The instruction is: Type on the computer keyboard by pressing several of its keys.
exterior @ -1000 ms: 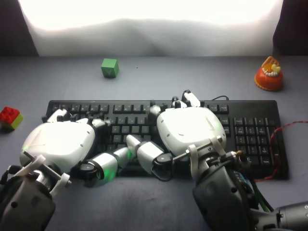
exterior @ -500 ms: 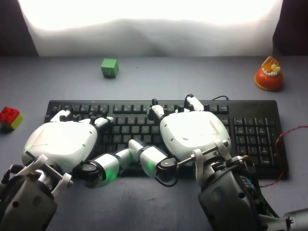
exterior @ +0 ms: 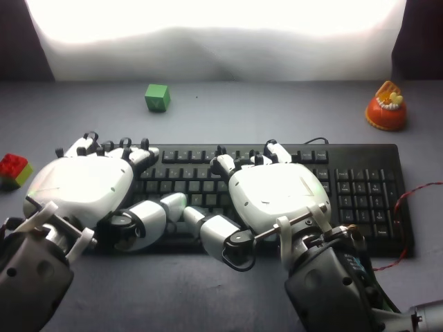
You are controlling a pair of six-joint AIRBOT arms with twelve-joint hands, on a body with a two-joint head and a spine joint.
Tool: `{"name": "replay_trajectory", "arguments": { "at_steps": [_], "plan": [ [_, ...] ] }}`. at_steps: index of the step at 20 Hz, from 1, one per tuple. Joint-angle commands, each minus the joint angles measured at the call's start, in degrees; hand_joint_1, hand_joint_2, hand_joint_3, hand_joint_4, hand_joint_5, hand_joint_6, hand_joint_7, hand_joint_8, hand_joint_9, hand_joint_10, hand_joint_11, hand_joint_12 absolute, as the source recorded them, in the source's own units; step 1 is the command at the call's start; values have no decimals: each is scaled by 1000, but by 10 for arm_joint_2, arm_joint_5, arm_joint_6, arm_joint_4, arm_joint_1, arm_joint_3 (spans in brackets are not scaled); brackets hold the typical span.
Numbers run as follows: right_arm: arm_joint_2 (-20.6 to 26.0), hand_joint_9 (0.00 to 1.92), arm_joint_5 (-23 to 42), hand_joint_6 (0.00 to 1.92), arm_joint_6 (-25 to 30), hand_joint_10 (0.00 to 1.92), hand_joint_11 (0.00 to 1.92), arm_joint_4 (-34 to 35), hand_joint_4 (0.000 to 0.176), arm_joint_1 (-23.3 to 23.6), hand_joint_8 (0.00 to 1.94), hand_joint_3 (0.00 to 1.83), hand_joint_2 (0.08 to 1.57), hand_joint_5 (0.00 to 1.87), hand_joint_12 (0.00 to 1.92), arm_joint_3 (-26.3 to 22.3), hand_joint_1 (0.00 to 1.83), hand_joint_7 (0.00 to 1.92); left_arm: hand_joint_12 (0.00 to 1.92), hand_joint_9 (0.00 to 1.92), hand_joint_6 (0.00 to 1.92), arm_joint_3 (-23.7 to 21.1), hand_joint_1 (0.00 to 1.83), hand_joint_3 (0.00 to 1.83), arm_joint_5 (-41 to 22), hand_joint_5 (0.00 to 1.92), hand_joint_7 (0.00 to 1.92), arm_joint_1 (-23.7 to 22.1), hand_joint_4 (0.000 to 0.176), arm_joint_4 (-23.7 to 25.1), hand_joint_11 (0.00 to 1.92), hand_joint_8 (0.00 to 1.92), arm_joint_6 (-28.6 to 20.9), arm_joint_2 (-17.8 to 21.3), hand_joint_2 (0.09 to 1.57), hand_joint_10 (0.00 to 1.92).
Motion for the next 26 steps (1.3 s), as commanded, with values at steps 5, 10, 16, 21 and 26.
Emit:
{"name": "replay_trajectory", "arguments": {
  "at_steps": [5, 10, 16, 21, 26],
  "plan": [
    [3, 358, 22, 468, 0, 856, 0, -53, 0, 3, 7, 0, 1228, 252, 1699, -4, 108, 652, 1015, 370, 0, 1, 61, 0, -37, 291, 326, -9, 53, 35, 0, 1, 6, 11, 1248, 0],
    [32, 371, 27, 471, 0, 849, 0, -60, 0, 15, 11, 0, 1225, 259, 1677, -27, 151, 664, 1011, 359, 4, -1, 162, 0, -23, 287, 305, -10, 53, 22, 0, 4, 39, 16, 1212, 5],
    [72, 360, 30, 479, 1, 841, 0, -87, 0, 15, 9, 0, 1228, 276, 1650, -53, 117, 663, 1025, 360, 3, 5, 122, 1, -34, 292, 317, -18, 50, 4, 0, 2, 83, 20, 1217, 2],
    [99, 363, 33, 484, 9, 834, 0, -94, 0, 16, 8, 0, 1227, 285, 1648, -59, 125, 662, 1050, 363, 2, 18, 90, 2, -73, 294, 324, -14, 48, -9, 0, 2, 114, 12, 1225, 1],
    [113, 372, 34, 480, 17, 830, 0, -94, 0, 15, 12, 0, 1225, 272, 1645, -63, 131, 673, 1029, 348, 3, 29, 61, 5, -106, 297, 323, -4, 41, -7, 0, 3, 113, -8, 1236, 0]
  ]
}}
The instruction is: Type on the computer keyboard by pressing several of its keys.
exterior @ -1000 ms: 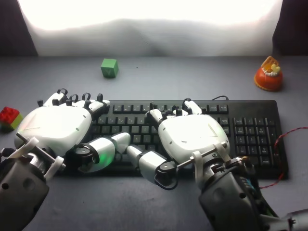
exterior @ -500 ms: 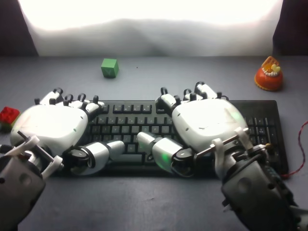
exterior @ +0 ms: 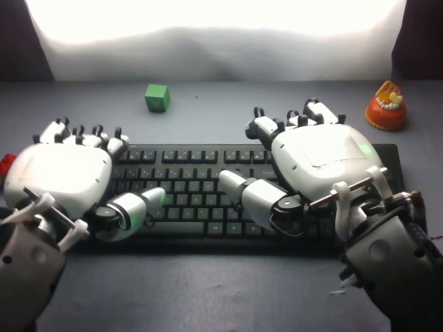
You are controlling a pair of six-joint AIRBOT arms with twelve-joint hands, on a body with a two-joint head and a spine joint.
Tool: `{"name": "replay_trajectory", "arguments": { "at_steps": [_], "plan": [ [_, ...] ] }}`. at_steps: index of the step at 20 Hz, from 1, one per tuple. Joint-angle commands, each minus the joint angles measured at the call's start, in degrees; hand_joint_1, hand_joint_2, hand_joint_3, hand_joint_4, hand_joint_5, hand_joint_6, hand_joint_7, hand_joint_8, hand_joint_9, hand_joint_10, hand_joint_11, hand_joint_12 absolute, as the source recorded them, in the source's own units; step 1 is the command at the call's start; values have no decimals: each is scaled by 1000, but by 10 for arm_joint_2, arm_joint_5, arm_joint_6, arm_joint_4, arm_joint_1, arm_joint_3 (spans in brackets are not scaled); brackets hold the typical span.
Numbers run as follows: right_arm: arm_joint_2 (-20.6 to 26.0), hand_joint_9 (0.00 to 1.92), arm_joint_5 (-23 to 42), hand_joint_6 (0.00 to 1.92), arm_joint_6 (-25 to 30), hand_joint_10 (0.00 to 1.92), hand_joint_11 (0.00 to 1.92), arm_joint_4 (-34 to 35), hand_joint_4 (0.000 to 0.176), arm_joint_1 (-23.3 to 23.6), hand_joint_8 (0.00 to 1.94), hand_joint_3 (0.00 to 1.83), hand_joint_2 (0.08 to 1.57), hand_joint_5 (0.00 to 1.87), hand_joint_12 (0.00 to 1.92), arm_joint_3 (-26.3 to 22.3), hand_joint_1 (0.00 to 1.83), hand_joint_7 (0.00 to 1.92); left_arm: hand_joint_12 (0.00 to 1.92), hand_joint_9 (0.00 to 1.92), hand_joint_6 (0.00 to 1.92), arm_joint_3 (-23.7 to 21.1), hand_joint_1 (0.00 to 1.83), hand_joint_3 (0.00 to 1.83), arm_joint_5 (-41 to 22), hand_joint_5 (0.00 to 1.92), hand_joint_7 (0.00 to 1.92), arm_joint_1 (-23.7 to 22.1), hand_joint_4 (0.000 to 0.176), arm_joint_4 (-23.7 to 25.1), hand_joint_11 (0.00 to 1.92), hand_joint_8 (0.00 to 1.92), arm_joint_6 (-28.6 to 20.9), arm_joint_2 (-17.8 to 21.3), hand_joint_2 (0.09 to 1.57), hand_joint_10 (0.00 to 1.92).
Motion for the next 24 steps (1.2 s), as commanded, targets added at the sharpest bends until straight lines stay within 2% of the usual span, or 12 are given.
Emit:
{"name": "replay_trajectory", "arguments": {
  "at_steps": [1, 2, 6, 13, 15, 18, 24],
  "plan": [
    [3, 368, 41, 482, 4, 827, 0, -49, 0, 6, 11, 0, 1224, 278, 1643, -3, 129, 671, 1027, 343, 4, 4, 60, 4, -68, 299, 323, 1, 41, 41, 0, 3, -2, 1, 1234, 0],
    [4, 365, 42, 484, 5, 824, 0, -49, 0, 5, 10, 0, 1225, 279, 1633, -3, 120, 670, 998, 333, 1, 6, 69, 1, -74, 294, 316, 5, 45, 48, 0, 1, -9, -3, 1231, 0],
    [5, 366, 43, 489, 8, 823, 0, -50, 0, 4, 11, 0, 1220, 297, 1638, -3, 138, 676, 995, 340, 3, 7, 105, 0, -89, 301, 315, 26, 39, 65, 0, 3, -31, -13, 1233, 6],
    [5, 354, 44, 477, 12, 817, 0, -56, 0, 4, 5, 0, 1225, 277, 1619, -2, 124, 664, 999, 326, 0, 7, 87, 0, -110, 286, 302, 34, 44, 76, 0, 0, -20, -26, 1214, 1],
    [5, 360, 44, 474, 13, 809, 0, -58, 0, 3, 5, 0, 1223, 290, 1630, -2, 127, 666, 998, 332, 1, 5, 99, 0, -112, 289, 304, 37, 51, 81, 0, 1, -20, -26, 1202, 3],
    [5, 375, 45, 472, 13, 813, 0, -60, 0, 0, 6, 0, 1224, 291, 1633, -2, 128, 670, 981, 325, 0, 0, 83, 0, -118, 280, 297, 46, 49, 81, 0, 1, -26, -27, 1201, 0],
    [4, 362, 44, 466, 13, 822, 0, -61, 0, -1, 10, 1, 1226, 278, 1634, -2, 130, 681, 1002, 329, 0, 3, 229, 1, -131, 267, 302, 54, 51, 81, 0, 0, -30, -40, 1202, 0]
  ]
}}
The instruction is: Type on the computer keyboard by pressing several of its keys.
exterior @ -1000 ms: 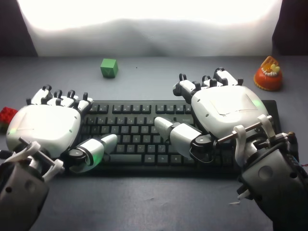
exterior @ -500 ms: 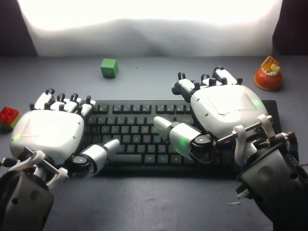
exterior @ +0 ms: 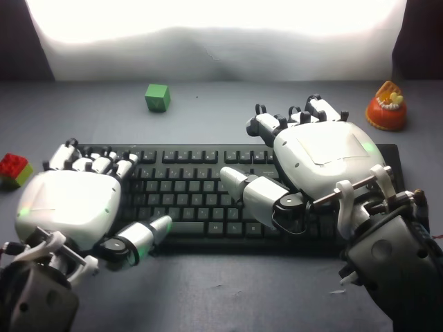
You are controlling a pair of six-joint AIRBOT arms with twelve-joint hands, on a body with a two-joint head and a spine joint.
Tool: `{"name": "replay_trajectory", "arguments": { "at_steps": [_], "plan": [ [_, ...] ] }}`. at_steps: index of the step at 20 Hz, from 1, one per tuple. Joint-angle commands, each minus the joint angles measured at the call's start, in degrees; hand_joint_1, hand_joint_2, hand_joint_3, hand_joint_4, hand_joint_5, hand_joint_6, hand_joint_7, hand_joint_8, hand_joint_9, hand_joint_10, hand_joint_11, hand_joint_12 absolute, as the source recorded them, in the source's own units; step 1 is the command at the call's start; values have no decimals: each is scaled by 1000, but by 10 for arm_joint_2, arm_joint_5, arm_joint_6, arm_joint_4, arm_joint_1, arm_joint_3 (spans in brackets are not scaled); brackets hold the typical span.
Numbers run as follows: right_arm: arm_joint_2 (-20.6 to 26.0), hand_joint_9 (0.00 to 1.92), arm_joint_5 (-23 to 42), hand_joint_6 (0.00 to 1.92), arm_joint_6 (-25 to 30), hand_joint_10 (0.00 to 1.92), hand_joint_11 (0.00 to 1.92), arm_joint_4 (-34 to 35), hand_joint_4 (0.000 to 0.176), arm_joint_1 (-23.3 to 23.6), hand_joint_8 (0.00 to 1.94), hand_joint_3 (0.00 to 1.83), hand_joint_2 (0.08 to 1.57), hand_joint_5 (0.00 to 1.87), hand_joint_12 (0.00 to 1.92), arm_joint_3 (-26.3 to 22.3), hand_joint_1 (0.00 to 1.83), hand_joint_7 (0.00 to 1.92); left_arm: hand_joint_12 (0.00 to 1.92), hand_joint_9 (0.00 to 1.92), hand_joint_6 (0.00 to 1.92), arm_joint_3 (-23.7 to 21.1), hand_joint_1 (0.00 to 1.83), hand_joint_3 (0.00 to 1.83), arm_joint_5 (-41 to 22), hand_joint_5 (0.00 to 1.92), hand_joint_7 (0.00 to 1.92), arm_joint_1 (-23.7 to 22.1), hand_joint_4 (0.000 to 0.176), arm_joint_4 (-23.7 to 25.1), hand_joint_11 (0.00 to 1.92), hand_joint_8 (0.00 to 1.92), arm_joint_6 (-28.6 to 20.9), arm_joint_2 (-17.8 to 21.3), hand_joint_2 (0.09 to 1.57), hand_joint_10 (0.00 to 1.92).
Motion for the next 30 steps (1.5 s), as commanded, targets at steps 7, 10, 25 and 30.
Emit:
{"name": "replay_trajectory", "arguments": {
  "at_steps": [7, 10, 25, 30],
  "plan": [
    [1, 374, 39, 475, 5, 823, 0, -50, 0, 0, 14, 0, 1226, 288, 1637, -2, 122, 694, 992, 329, 0, 12, 433, 0, -63, 271, 307, 2, 46, 40, 0, 0, 0, -8, 1198, 0],
    [1, 370, 39, 479, 5, 821, 0, -50, 0, 0, 8, 2, 1230, 283, 1624, -2, 116, 683, 1011, 335, 0, 13, 431, 1, -64, 268, 309, 4, 54, 40, 0, 0, 0, -9, 1200, 2],
    [59, 359, 36, 486, -9, 837, 0, -50, 0, -2, 2, 0, 1229, 277, 1634, -68, 121, 675, 958, 316, 2, -8, 0, 0, -32, 278, 312, -23, 47, 26, 0, 3, -18, 21, 1100, 3],
    [104, 364, 30, 484, -12, 834, 0, -50, 0, -6, 2, 0, 1222, 281, 1630, -116, 106, 675, 947, 328, 3, -42, 0, 0, 36, 284, 315, -53, 51, -4, 0, 4, -27, 76, 1093, 9]
  ]
}}
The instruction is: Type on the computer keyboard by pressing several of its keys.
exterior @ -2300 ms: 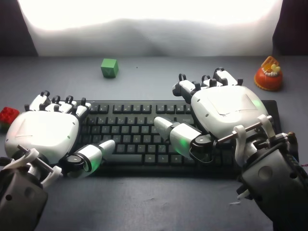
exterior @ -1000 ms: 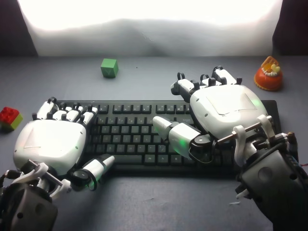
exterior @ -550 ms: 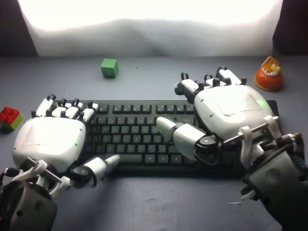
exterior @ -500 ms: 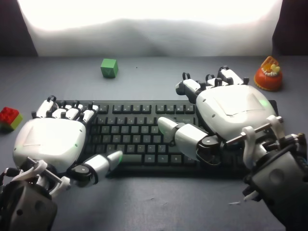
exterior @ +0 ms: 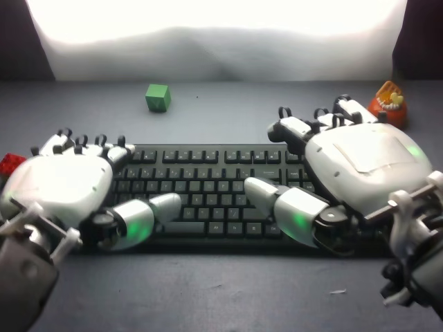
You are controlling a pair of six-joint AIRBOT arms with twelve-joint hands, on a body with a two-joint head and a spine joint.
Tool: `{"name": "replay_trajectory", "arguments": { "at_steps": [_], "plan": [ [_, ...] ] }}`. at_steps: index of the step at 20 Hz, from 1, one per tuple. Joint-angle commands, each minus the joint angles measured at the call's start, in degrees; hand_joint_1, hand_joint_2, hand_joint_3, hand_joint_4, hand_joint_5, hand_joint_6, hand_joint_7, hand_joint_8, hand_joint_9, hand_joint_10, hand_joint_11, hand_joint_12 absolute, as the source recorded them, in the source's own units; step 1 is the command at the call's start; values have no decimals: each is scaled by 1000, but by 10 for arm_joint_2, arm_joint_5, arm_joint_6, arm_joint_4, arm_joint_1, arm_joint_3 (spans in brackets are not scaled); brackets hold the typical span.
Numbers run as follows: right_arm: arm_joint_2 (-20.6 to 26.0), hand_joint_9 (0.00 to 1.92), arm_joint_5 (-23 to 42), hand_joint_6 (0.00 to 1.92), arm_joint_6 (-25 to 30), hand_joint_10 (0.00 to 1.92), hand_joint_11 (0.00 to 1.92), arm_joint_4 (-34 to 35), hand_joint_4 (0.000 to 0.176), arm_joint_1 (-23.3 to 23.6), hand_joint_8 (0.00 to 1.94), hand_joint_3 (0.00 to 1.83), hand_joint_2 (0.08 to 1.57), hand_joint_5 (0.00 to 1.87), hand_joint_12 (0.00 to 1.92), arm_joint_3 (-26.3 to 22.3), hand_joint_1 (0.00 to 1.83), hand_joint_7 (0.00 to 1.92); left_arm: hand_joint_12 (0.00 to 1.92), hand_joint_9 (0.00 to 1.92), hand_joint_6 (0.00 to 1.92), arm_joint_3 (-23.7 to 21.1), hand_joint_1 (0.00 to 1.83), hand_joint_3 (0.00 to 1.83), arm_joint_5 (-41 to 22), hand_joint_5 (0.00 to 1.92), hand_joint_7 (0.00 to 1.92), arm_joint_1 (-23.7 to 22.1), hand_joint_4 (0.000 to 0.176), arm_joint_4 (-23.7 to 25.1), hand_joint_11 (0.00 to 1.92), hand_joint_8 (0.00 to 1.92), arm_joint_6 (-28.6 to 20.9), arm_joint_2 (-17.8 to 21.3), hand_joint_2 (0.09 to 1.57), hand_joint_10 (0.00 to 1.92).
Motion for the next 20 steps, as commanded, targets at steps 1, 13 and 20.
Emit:
{"name": "replay_trajectory", "arguments": {
  "at_steps": [1, 13, 20],
  "plan": [
    [8, 364, 34, 484, 0, 834, 0, -47, 0, 1, 2, 0, 1222, 281, 1630, -8, 106, 675, 947, 328, 3, -3, 0, 0, -30, 284, 315, -13, 51, 34, 0, 4, 1, 12, 1093, 9],
    [65, 369, -9, 511, -23, 826, 0, -46, 0, -1, 14, 5, 1238, 296, 1630, -40, 50, 706, 1043, 435, 8, -51, 0, 5, 102, 385, 453, -142, 36, -24, 0, 6, 88, 77, 1166, 13],
    [97, 423, -18, 872, -33, 1051, 0, -46, 0, -2, 112, 0, 1226, 397, 1743, -54, 131, 810, 1350, 601, 32, -55, 0, 4, 101, 545, 639, -148, 0, -25, 28, 32, 91, 84, 1254, 51]
  ]
}}
